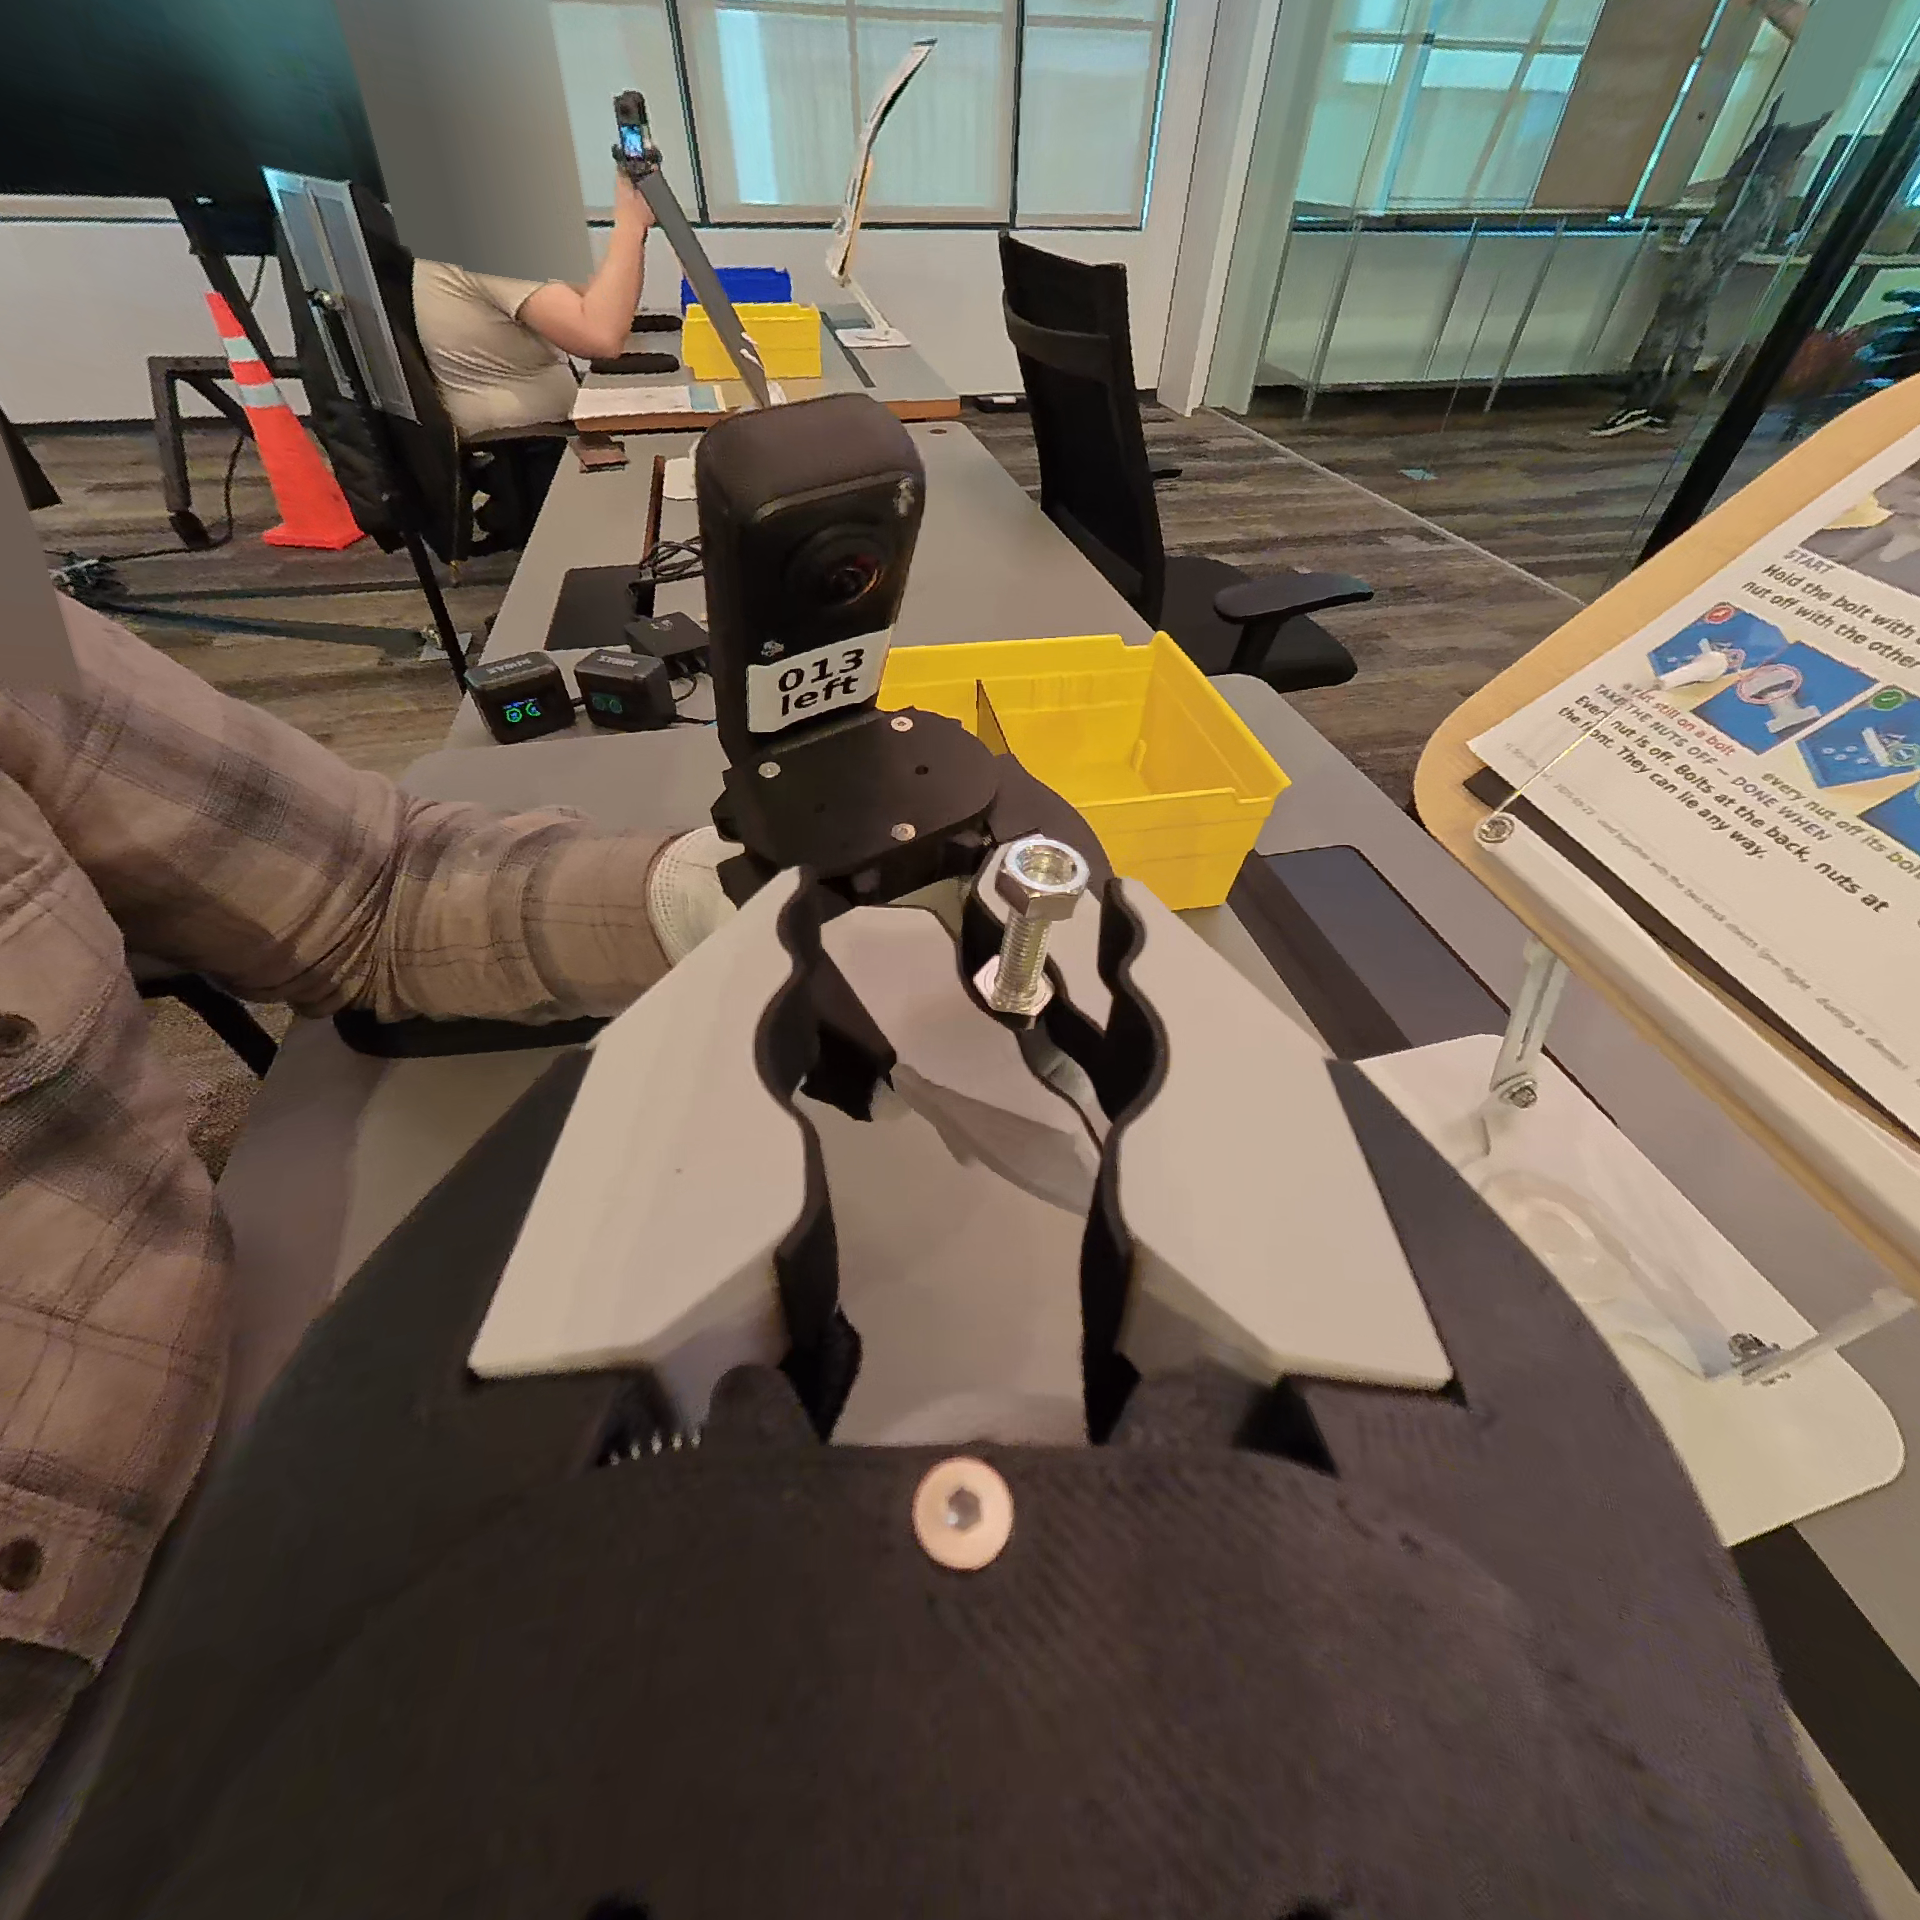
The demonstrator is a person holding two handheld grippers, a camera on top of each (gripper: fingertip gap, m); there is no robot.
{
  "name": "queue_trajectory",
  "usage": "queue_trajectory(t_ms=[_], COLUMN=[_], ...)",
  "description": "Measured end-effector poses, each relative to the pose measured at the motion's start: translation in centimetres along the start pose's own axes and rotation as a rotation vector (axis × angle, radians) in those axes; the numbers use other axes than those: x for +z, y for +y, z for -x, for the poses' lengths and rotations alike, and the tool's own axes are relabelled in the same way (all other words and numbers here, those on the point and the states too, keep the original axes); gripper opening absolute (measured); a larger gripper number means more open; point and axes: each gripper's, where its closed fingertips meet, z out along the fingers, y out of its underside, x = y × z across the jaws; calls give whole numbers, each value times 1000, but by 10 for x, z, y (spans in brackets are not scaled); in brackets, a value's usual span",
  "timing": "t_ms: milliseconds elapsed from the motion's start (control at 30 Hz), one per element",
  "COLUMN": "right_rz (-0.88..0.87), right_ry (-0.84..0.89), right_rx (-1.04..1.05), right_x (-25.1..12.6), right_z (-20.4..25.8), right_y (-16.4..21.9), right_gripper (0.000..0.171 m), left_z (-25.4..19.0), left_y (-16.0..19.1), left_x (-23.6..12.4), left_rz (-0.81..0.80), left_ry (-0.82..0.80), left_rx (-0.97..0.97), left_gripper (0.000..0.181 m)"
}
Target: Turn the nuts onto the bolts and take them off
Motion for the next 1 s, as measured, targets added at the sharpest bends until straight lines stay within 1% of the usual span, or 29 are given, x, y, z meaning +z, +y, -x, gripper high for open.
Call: queue_trajectory(t_ms=[67, 133, 167, 200, 333, 400, 467, 500, 533, 567, 600, 633, 700, 733, 800, 833, 900, 933, 967, 1000], right_rz=[2, -4, -10, -9, -6, 9, 11, 12, 4, -2, -6, -6, -4, 2, 6, 7, 9, 4, -7, -12], right_ry=[-16, -45, -50, -38, -6, -4, -29, -54, -65, -58, -47, -34, 3, 12, 4, -6, -42, -82, -98, -89], right_rx=[-4, -9, -10, -8, 4, -5, -14, -20, -22, -20, -17, -11, -4, -5, -5, -7, -15, -21, -19, -16], right_x=[0, -3, -5, -5, -2, 0, -1, -3, -5, -6, -6, -6, -5, -3, -1, 0, -2, -5, -7, -8], right_z=[4, 10, 10, 8, 2, 4, 10, 14, 16, 15, 12, 10, 3, 1, 2, 5, 12, 19, 22, 20], right_y=[0, -1, -2, -2, -1, 2, 2, 2, 1, -1, -2, -3, -2, -1, 1, 1, 2, 1, -1, -2], right_gripper=[49, 37, 33, 33, 52, 57, 50, 35, 31, 31, 32, 37, 55, 60, 62, 61, 52, 31, 24, 24], left_z=[1, 1, 1, 1, -1, 0, 0, 1, 1, 1, 0, 0, -1, -2, -2, -2, 0, 0, 1, 1], left_y=[0, 0, 0, 0, -1, 0, -1, -1, -1, -1, -1, 0, 0, 0, 1, 1, 1, 1, 1, 0], left_x=[0, -1, -1, -1, 0, 0, 0, -1, -1, -1, -1, 0, 0, 1, 1, 1, 0, 0, 0, 0], left_rz=[1, -2, -2, -1, -1, 1, 0, 0, -1, -1, 0, 1, 3, 4, 5, 7, 7, 6, 5, 5], left_ry=[-3, -2, -2, -2, 2, 0, -2, -2, -3, -1, -1, 0, 5, 6, 6, 5, 1, 0, -1, -1], left_rx=[1, -4, -2, -1, 1, 1, 1, -1, -1, -1, -1, 0, 1, 1, 2, 2, 0, -3, -3, -3], left_gripper=[10, 10, 10, 10, 10, 10, 10, 10, 10, 10, 10, 10, 11, 11, 11, 11, 11, 11, 10, 10])
